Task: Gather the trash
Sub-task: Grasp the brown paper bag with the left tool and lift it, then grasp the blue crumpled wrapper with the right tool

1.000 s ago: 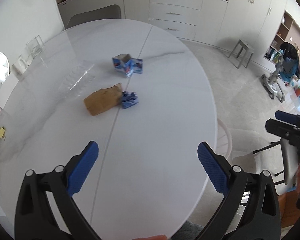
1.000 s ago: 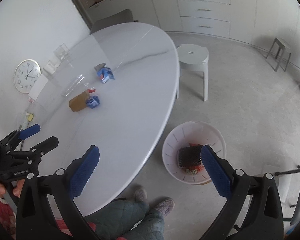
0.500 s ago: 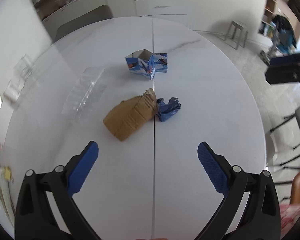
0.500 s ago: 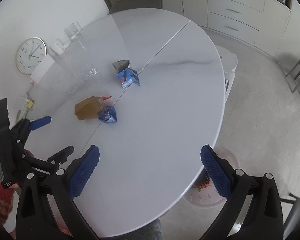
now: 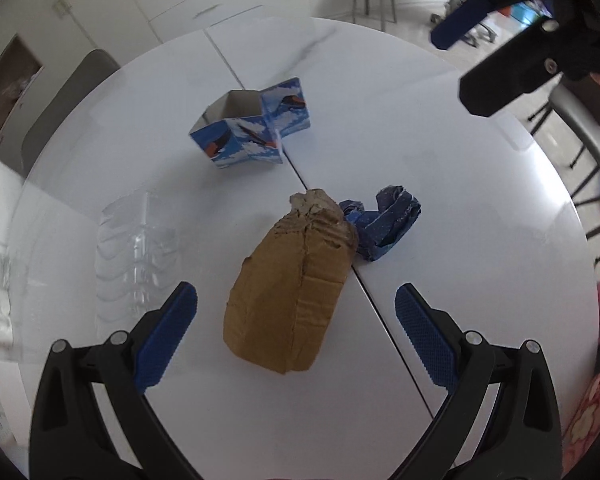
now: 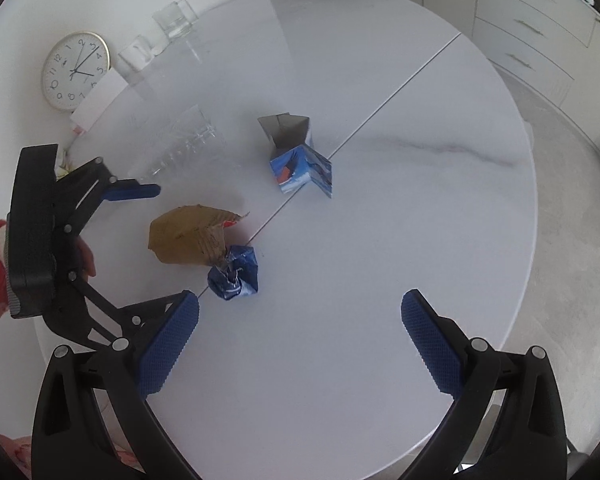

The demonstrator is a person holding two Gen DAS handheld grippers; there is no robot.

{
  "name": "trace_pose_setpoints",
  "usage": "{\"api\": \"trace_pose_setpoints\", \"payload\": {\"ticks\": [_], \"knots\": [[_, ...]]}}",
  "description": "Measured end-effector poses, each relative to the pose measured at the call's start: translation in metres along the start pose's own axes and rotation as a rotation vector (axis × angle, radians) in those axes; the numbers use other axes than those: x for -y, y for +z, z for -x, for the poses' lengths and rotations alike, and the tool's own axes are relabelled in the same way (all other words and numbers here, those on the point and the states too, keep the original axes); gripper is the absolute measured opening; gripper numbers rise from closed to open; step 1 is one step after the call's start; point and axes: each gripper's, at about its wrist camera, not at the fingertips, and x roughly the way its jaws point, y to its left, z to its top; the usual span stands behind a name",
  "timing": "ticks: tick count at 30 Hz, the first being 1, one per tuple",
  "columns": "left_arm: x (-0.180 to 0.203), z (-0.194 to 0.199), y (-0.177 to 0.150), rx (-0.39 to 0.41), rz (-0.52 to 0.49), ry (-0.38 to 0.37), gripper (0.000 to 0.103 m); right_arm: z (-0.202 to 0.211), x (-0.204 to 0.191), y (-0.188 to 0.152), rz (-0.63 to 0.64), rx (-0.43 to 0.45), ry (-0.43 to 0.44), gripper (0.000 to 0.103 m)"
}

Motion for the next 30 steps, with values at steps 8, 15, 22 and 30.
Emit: {"api": "trace_pose_setpoints", "payload": {"ticks": [8,15,22,30], "knots": [[0.004,-0.021,0.009,-0.037,-0.127,-0.039,0.077,-0.003,0.001,0.003,0.046,0.001,0.067,0.100],[-0.017,-0.032,0.007,-0.059,-0.011,-0.106,0.041,-0.009,0.006,0.005,0.057,-0.025,0.079,0.101],[-0.031,-0.021,-0.008,-0.035,0.187,-0.127,0.034,-0.025,-0.010,0.008,0.113,-0.055,0.163,0.100],[-0.028,0.031,-0.042,0.038,0.576,-0.039,0.033,-0.056,-0.043,0.001,0.179,-0.129,0.196,0.100]]}}
